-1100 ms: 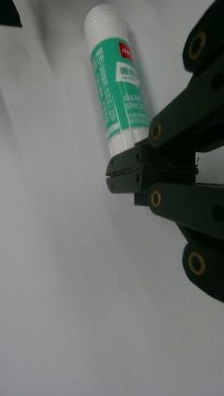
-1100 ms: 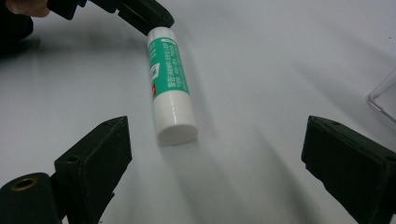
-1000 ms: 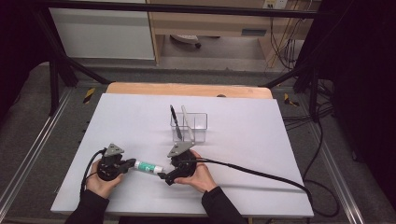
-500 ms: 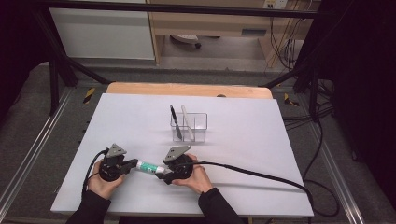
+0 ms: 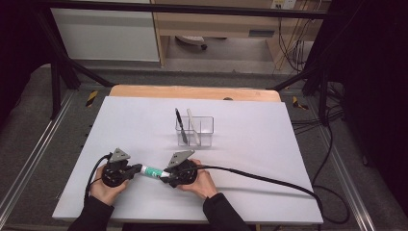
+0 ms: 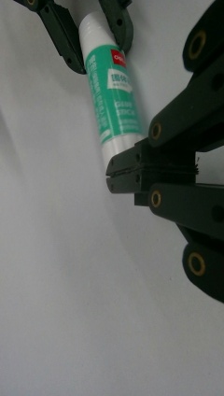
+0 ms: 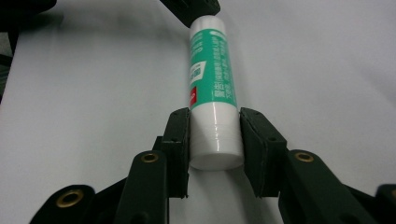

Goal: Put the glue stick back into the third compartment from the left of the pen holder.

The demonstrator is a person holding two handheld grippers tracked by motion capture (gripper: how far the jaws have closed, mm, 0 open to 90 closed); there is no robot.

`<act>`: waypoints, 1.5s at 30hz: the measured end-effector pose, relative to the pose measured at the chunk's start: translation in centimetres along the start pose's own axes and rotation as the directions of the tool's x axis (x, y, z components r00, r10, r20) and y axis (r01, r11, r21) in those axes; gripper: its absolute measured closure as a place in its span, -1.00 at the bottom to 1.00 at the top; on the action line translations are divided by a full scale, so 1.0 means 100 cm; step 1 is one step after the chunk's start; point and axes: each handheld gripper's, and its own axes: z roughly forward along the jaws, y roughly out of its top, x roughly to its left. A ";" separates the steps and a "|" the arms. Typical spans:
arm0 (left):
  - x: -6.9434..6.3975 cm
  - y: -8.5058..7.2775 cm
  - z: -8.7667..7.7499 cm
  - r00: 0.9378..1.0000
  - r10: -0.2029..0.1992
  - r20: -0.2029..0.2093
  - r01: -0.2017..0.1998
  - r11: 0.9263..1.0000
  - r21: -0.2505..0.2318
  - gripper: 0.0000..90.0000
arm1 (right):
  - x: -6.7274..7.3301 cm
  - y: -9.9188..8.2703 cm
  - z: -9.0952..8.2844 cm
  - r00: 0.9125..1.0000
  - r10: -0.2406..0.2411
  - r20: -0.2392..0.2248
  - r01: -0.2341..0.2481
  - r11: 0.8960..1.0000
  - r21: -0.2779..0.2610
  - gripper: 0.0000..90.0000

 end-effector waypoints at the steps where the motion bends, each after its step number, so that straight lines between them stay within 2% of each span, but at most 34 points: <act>1: 0.000 0.000 0.000 1.000 0.004 -0.002 -0.004 1.000 0.001 0.97 | 0.000 0.000 0.000 1.000 0.000 -0.001 0.000 1.000 0.001 0.44; 8: 0.005 0.001 -0.006 0.999 0.039 -0.003 -0.039 0.999 -0.016 0.73 | -0.001 0.000 -0.001 1.000 0.012 -0.004 -0.012 1.000 0.002 0.45; 14: 0.005 0.003 -0.013 0.996 0.091 0.019 -0.091 0.995 -0.042 0.33 | -0.004 0.006 -0.011 1.000 0.020 0.013 -0.020 1.000 0.013 0.46; 17: 0.004 0.004 -0.017 0.992 0.124 0.030 -0.122 0.991 -0.052 0.11 | -0.006 0.010 -0.019 1.000 0.012 0.018 -0.013 1.000 0.021 0.46; 21: 0.000 0.007 -0.019 0.983 0.179 0.039 -0.177 0.982 -0.064 -0.18 | -0.009 0.014 -0.032 1.000 0.002 0.021 -0.003 0.999 0.040 0.46; 27: -0.011 0.012 -0.021 0.963 0.267 0.042 -0.263 0.962 -0.070 -0.59 | -0.012 0.016 -0.054 1.000 -0.014 0.022 0.012 0.996 0.086 0.46; 31: -0.020 0.015 -0.020 0.942 0.331 0.056 -0.327 0.943 -0.069 -0.75 | -0.013 0.017 -0.069 1.000 -0.015 0.020 0.012 0.995 0.101 0.46; 38: -0.040 0.019 -0.013 0.896 0.438 0.071 -0.435 0.899 -0.053 -0.89 | -0.017 0.015 -0.093 0.999 -0.027 0.038 0.023 0.993 0.118 0.45; 39: -0.044 0.020 -0.012 0.887 0.457 0.067 -0.455 0.889 -0.051 -0.89 | -0.018 0.015 -0.095 0.999 -0.025 0.039 0.021 0.993 0.118 0.46; 41: -0.051 0.023 -0.010 0.863 0.501 0.059 -0.499 0.865 -0.042 -0.89 | -0.018 0.014 -0.100 0.999 -0.032 0.035 0.027 0.992 0.126 0.45; 45: -0.065 0.031 -0.003 0.827 0.559 0.051 -0.557 0.829 -0.046 -0.89 | -0.017 0.013 -0.105 0.999 -0.033 0.028 0.029 0.991 0.131 0.45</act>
